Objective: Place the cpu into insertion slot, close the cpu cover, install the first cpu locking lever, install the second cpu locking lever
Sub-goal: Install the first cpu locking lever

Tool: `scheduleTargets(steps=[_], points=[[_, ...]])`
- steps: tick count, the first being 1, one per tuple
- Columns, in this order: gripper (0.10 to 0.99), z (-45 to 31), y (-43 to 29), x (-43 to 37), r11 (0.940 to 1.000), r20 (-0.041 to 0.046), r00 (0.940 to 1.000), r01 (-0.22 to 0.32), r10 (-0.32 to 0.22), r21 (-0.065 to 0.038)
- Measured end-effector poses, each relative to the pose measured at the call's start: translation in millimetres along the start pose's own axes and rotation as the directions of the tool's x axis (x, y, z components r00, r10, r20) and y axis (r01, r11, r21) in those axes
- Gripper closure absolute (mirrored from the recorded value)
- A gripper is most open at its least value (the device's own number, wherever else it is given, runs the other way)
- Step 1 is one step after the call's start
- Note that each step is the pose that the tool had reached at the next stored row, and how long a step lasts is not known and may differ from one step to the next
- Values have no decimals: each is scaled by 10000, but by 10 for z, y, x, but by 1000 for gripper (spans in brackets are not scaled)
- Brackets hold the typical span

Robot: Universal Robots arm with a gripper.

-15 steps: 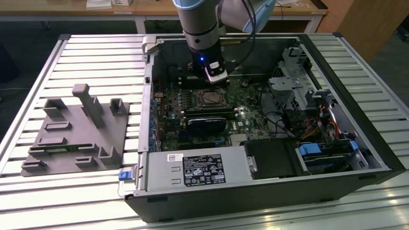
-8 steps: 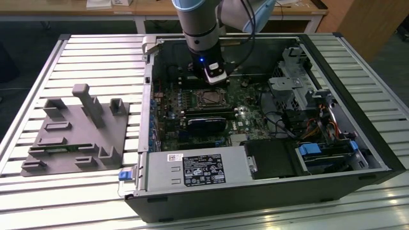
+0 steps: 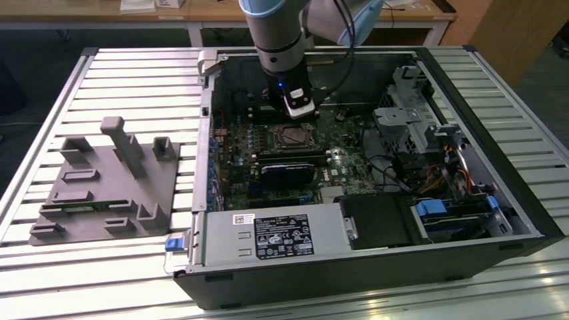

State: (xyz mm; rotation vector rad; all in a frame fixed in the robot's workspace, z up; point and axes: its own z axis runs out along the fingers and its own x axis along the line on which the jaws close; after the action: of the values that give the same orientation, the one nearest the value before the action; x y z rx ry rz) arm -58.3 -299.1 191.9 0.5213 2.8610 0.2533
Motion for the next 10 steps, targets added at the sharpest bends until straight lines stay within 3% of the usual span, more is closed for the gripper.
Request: scheduleTargets(steps=[10], points=[[980, 16, -7, -12, 10000, -7, 10000, -9, 9, -23]])
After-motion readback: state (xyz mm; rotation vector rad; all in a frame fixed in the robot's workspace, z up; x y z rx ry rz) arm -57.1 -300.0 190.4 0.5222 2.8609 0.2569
